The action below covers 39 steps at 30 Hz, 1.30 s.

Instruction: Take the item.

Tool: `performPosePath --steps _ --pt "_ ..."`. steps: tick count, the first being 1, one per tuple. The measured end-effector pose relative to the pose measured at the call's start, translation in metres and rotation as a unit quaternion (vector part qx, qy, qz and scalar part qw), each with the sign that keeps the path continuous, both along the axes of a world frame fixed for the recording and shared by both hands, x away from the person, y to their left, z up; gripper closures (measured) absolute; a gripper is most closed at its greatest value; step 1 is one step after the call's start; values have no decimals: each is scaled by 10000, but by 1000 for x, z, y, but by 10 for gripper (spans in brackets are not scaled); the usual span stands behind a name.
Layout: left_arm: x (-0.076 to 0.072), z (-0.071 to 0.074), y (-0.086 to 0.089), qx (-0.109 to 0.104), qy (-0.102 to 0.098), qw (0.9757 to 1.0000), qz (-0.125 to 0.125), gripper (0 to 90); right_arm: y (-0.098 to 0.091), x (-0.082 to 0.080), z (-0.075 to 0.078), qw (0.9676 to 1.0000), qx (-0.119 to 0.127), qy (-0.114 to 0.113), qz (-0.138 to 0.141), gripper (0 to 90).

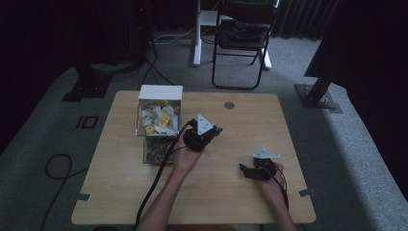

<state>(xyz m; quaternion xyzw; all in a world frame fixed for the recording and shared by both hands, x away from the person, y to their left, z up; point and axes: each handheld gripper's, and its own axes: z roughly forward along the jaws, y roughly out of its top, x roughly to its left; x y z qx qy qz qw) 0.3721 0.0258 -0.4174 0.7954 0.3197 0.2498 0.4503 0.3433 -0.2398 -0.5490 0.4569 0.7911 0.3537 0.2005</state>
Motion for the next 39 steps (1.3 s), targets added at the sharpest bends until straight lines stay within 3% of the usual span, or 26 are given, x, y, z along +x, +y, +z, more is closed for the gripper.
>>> performPosePath --steps 2,7,15,24,29,39 --pt "1 0 0 -20 3 10000 4 900 0 0 0 10000 0 -1 1 274" --pt "0 0 -1 -66 -4 10000 -38 760 0 0 0 10000 0 -2 1 274" --pt "-4 3 0 -70 -46 9999 -97 675 0 0 0 10000 0 -3 1 274" --pt "-13 10 6 -241 -31 9995 -192 637 0 0 0 10000 -6 -3 2 274" --pt "-25 15 18 -351 -45 9991 -249 616 0 0 0 10000 -7 -4 3 274" --pt "-46 21 37 -355 -132 9987 -333 588 0 0 0 10000 -6 -2 2 274"
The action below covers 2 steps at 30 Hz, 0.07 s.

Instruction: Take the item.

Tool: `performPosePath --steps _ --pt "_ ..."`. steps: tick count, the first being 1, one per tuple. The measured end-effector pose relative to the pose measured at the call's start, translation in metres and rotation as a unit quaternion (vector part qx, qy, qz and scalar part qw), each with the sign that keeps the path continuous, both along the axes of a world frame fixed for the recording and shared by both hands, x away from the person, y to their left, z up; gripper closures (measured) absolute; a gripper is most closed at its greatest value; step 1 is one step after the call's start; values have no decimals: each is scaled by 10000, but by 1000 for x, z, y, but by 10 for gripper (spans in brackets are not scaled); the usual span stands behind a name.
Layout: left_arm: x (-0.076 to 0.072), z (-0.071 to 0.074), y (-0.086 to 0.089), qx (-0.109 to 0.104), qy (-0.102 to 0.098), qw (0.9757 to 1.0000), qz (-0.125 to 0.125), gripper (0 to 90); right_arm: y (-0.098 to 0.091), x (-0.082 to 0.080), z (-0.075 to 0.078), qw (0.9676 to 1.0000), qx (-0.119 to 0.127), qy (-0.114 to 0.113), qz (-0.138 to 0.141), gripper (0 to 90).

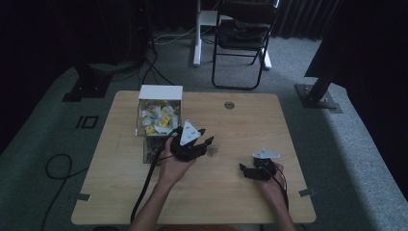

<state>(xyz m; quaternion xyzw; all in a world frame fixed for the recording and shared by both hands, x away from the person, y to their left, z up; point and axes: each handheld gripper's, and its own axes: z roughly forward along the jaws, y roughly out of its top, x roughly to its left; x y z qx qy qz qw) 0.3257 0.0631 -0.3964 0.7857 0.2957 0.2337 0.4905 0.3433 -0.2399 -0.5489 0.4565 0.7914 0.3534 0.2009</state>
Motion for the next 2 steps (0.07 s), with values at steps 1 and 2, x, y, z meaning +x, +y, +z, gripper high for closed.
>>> performPosePath --steps 1,2 --pt "-2 0 3 19 -14 10000 -5 585 0 0 0 10000 2 0 -1 273" --pt "-2 0 3 19 -14 10000 -5 584 0 0 0 10000 2 0 -1 273"
